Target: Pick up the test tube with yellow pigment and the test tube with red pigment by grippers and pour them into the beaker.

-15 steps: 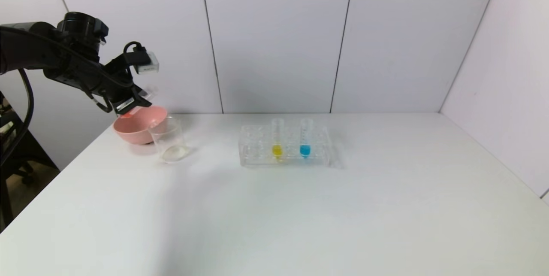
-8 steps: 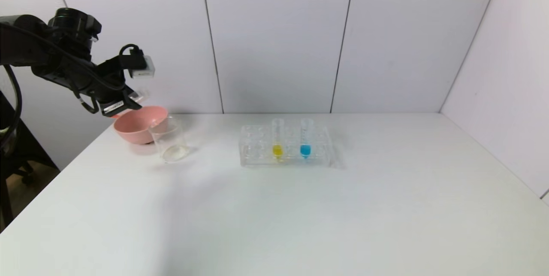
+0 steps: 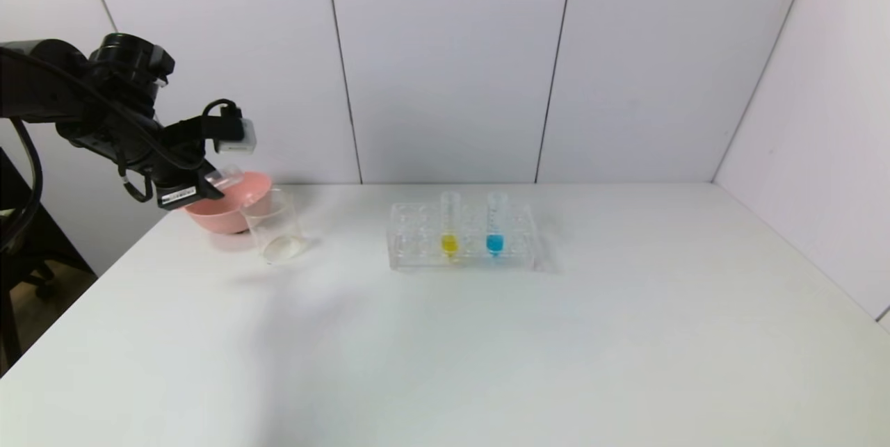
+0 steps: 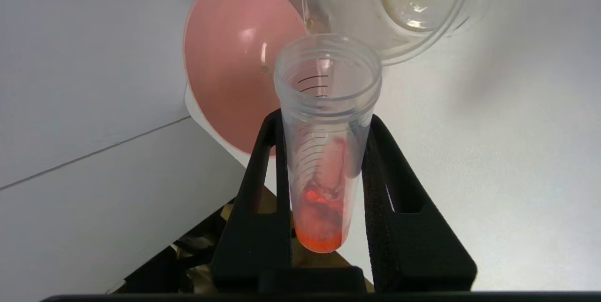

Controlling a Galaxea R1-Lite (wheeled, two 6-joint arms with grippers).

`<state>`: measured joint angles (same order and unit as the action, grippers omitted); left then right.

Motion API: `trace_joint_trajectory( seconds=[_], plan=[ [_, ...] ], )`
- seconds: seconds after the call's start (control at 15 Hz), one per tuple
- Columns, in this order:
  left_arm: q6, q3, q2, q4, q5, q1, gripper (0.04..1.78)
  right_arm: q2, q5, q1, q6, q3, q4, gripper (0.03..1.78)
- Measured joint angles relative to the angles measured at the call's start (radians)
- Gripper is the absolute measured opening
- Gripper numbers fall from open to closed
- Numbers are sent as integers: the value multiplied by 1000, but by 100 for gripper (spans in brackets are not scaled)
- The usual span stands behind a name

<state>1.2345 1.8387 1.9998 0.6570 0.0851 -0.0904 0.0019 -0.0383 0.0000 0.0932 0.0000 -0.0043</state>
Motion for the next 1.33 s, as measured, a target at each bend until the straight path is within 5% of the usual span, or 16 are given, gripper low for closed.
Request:
trace_joint_trajectory(
  seconds=[1.33],
  plan=[
    [110,-35,16,-16,-276,77,45,0,0,0,0,0,0,171]
  ],
)
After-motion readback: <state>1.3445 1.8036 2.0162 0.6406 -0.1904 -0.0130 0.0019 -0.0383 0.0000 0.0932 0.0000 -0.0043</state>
